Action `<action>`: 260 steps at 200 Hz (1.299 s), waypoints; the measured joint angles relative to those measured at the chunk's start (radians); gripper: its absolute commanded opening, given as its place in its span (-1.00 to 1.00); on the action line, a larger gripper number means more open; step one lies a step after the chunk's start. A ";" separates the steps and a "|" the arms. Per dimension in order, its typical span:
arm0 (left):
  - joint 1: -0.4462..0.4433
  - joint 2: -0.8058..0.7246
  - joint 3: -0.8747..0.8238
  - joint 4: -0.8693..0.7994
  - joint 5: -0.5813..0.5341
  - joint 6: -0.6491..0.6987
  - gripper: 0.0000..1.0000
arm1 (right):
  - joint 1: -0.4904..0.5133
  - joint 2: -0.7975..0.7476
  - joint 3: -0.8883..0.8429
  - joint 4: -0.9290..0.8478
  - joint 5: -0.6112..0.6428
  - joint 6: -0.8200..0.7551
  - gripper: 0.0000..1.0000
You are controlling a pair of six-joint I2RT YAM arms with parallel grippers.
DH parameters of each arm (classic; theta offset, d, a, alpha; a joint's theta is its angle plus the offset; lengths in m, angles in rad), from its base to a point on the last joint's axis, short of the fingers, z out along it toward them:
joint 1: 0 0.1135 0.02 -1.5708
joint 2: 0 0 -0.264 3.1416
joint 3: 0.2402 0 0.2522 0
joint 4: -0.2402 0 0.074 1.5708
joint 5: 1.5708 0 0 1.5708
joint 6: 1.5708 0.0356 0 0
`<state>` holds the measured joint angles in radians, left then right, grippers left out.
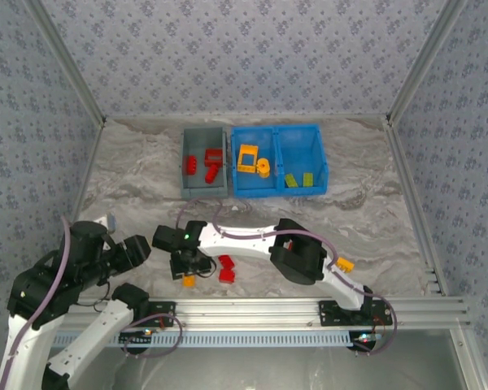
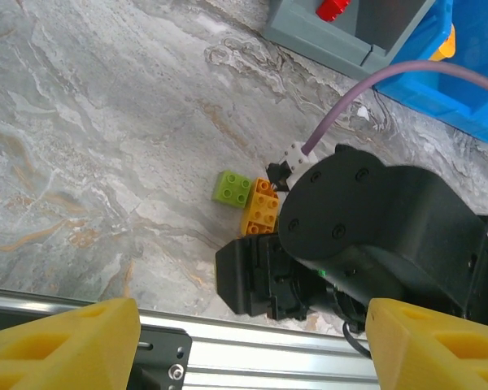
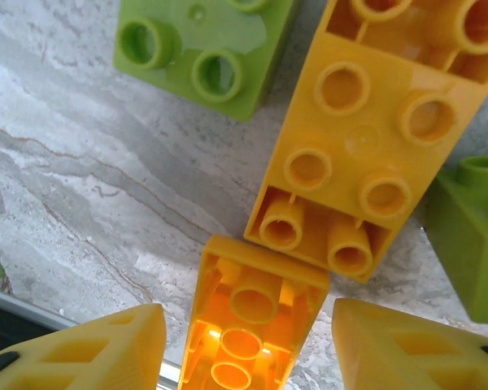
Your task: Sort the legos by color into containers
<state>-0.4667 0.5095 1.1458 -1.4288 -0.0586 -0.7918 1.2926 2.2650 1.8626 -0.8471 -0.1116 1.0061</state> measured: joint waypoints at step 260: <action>0.000 0.033 -0.186 0.438 0.306 -0.081 0.47 | -0.340 -0.605 -0.283 0.003 0.362 -0.190 -0.56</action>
<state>-0.4671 0.5423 0.9600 -0.9913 0.2474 -0.8726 0.9524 1.6604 1.5799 -0.8436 0.2501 0.8162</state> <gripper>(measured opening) 0.745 0.329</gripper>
